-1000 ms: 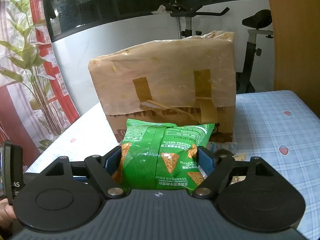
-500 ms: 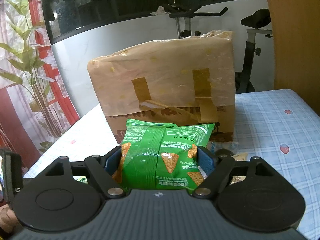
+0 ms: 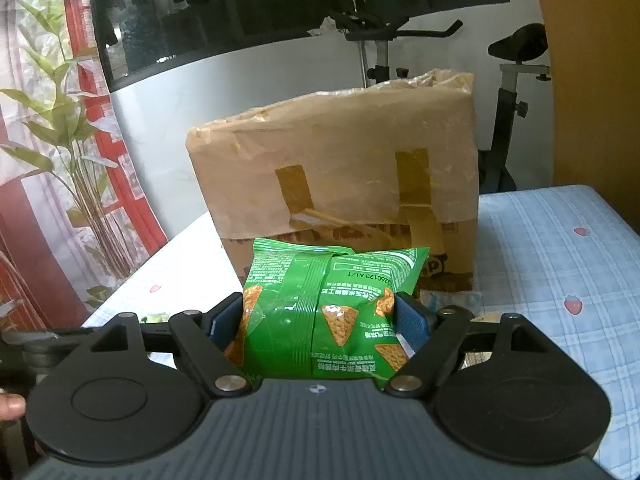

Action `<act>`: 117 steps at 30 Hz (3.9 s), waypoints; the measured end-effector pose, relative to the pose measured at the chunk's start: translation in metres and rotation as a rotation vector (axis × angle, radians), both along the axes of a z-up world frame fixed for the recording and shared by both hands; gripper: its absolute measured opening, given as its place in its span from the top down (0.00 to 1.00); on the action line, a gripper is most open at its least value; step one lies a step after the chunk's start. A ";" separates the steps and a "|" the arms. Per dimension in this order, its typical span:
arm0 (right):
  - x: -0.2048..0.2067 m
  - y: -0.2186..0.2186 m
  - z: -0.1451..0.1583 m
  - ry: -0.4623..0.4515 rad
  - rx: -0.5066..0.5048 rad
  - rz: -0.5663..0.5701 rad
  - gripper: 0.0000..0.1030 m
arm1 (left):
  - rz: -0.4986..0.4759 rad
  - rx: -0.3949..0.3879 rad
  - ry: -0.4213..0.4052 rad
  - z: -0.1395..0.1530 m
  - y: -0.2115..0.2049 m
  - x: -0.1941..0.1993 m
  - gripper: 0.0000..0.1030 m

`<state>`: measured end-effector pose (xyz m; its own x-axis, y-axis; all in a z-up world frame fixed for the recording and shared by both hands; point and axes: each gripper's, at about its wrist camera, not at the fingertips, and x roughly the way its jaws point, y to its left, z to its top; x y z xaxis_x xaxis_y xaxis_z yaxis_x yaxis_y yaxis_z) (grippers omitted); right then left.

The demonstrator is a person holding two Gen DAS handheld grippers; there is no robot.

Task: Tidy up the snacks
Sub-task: 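Carry both green packets over the box and open both tools to drop them, then lift both open tools away from the box, then grasp the pale green barcode bag with the right tool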

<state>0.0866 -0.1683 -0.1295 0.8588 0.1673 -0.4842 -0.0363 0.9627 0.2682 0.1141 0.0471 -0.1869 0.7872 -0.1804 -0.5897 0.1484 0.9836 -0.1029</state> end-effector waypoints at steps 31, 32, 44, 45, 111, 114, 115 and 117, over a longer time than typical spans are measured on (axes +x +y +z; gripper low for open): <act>0.165 -0.049 0.106 -0.243 -0.122 -0.046 0.21 | -0.151 0.013 -0.216 0.156 -0.106 0.173 0.60; 0.170 -0.050 0.103 -0.233 -0.116 -0.044 0.21 | -0.153 0.019 -0.209 0.153 -0.107 0.177 0.60; 0.171 -0.072 0.087 -0.176 -0.071 -0.070 0.11 | -0.152 0.043 -0.161 0.129 -0.099 0.198 0.34; 0.168 -0.074 0.089 -0.178 -0.060 -0.066 0.11 | -0.151 0.050 -0.166 0.132 -0.097 0.193 0.34; -0.019 -0.018 -0.052 0.271 0.159 0.039 0.03 | -0.027 0.009 -0.001 0.009 -0.025 -0.029 0.34; -0.017 -0.017 -0.052 0.271 0.156 0.041 0.04 | -0.021 0.004 0.011 0.006 -0.024 -0.027 0.34; -0.017 -0.018 -0.053 0.270 0.156 0.042 0.05 | -0.018 0.002 0.015 0.005 -0.023 -0.027 0.34; -0.018 -0.018 -0.052 0.256 0.158 0.044 0.11 | -0.014 -0.003 0.021 0.005 -0.022 -0.027 0.34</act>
<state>0.0688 -0.1866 -0.1811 0.7023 0.2922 -0.6491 0.0106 0.9075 0.4200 0.0876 0.0251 -0.1823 0.7722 -0.1929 -0.6054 0.1599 0.9811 -0.1087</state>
